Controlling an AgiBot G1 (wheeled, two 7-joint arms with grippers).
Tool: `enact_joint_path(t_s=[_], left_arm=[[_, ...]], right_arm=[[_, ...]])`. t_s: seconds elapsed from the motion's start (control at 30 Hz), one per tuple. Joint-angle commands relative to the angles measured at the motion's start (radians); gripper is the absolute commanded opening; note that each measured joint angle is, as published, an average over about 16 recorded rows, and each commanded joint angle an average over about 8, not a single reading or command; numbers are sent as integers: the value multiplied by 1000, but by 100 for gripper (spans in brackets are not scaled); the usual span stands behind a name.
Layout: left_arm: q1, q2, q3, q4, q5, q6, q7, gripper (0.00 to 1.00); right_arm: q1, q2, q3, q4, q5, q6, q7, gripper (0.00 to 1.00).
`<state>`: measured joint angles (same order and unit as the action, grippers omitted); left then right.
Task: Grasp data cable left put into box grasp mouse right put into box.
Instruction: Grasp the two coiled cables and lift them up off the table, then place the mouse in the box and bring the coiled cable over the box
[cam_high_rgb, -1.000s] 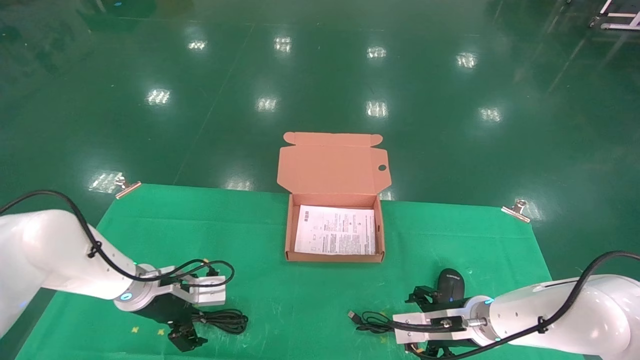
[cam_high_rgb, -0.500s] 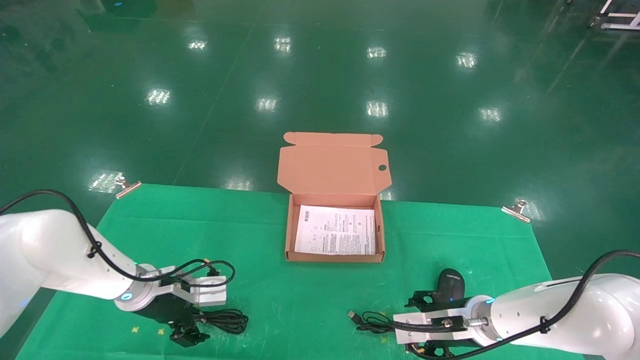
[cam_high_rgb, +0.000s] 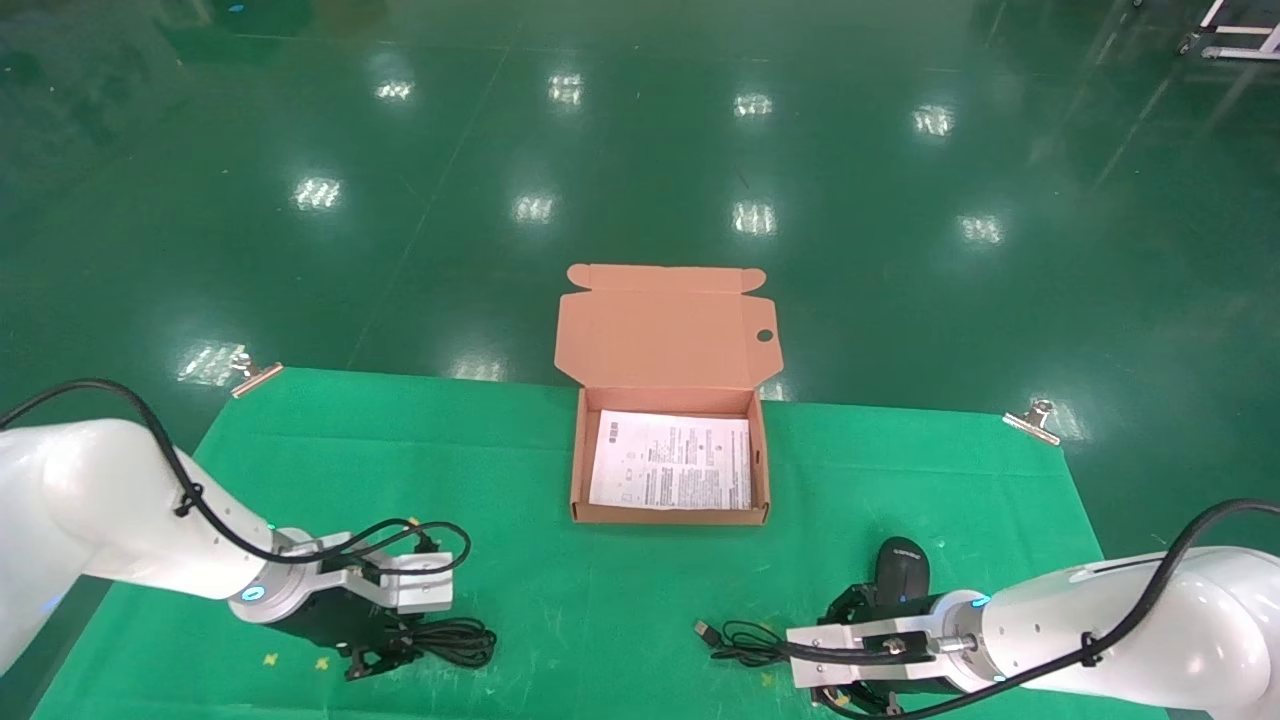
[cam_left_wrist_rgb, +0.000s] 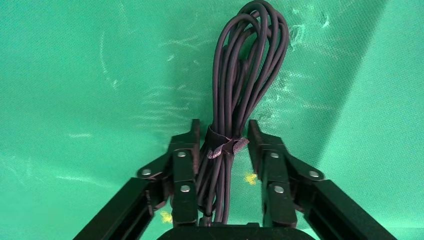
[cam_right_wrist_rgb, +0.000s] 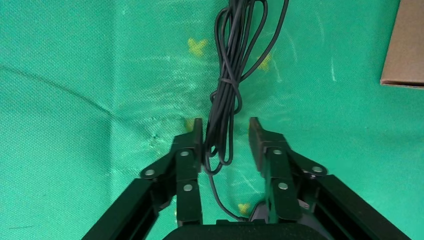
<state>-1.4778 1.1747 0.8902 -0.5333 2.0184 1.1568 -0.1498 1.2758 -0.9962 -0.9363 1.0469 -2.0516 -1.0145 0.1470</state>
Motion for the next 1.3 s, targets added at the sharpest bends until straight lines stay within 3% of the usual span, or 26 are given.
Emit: enact_joint_path(t_s=[0.03,0.4,0.83,1.0,1.3], left_arm=[[0,0,0,-1,0,0,0,0],[-7,-7,7,-27,15,-2,9,0],[-90,-109,-30,-291,20,9,-51,0],[-135,-121,-52,-383,32,-10,-98,0],[-201,-83,-77,-439,75,-85,-158,0]], right_arm=[[0,0,0,0,0,0,0,0],[8,20,15,22,5,5,23,0],[133,178,132,260,-13,22,168,0],[217,148,157,277,-31,44,159,0],[331,5,180,211,-20,131,113,0]])
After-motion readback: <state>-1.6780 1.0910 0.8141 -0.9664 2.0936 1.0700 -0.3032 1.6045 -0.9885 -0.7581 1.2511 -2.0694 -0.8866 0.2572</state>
